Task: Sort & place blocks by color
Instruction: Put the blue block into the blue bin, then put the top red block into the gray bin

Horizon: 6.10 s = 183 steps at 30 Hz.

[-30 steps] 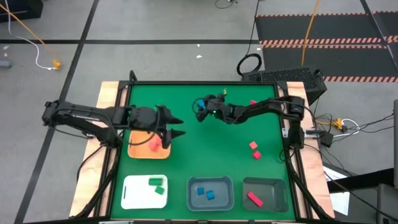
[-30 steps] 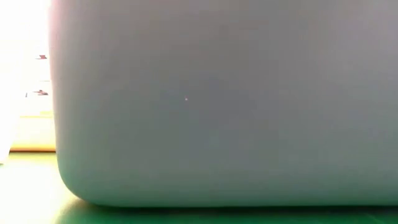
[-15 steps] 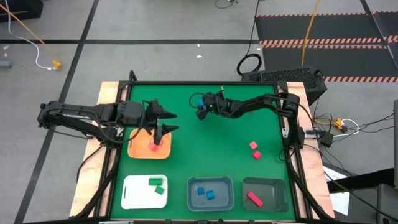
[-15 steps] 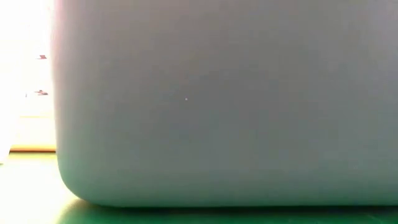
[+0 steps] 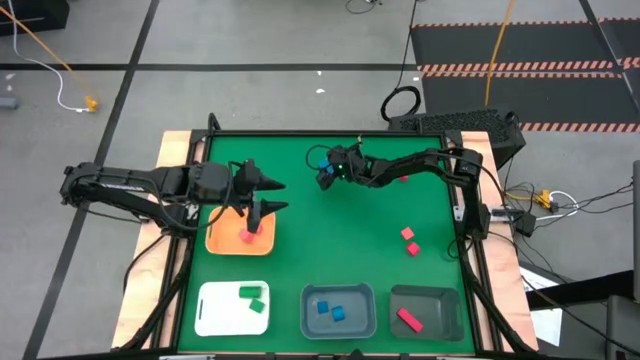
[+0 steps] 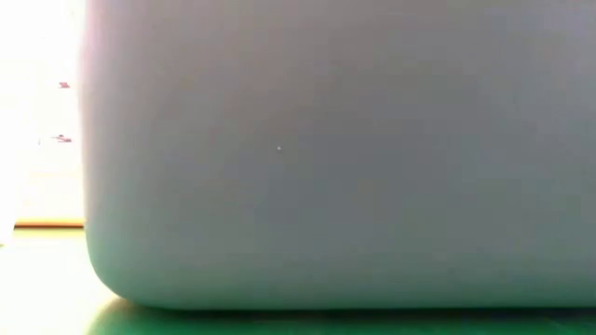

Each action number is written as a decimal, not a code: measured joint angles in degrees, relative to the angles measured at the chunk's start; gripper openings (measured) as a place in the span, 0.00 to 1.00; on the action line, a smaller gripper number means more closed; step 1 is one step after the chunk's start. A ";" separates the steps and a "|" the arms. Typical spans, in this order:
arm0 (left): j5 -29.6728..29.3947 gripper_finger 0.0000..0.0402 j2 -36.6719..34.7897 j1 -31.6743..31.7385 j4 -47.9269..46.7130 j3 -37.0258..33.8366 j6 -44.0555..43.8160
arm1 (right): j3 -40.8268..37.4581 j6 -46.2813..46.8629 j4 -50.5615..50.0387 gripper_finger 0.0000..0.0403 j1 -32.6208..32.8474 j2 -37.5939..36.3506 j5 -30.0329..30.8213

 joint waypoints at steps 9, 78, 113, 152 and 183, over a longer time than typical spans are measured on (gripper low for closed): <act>-0.01 0.64 0.00 -0.05 -0.03 0.00 -0.02 | 0.00 0.00 0.77 0.75 0.55 0.76 0.51; -1.29 0.64 0.04 -0.09 -8.63 -0.02 -0.04 | -19.51 13.57 13.28 0.29 38.53 -29.06 -29.31; -1.52 0.64 0.04 -3.59 -8.46 -0.03 -3.79 | -19.89 25.50 42.18 0.30 53.22 -10.34 -16.57; -1.90 0.64 0.04 -3.65 -8.50 -0.03 0.04 | -20.22 16.56 -7.34 0.48 36.12 -39.29 -14.56; -15.49 0.64 0.04 11.37 -8.50 -0.03 10.49 | -36.59 57.09 -30.71 0.62 13.62 -48.52 26.97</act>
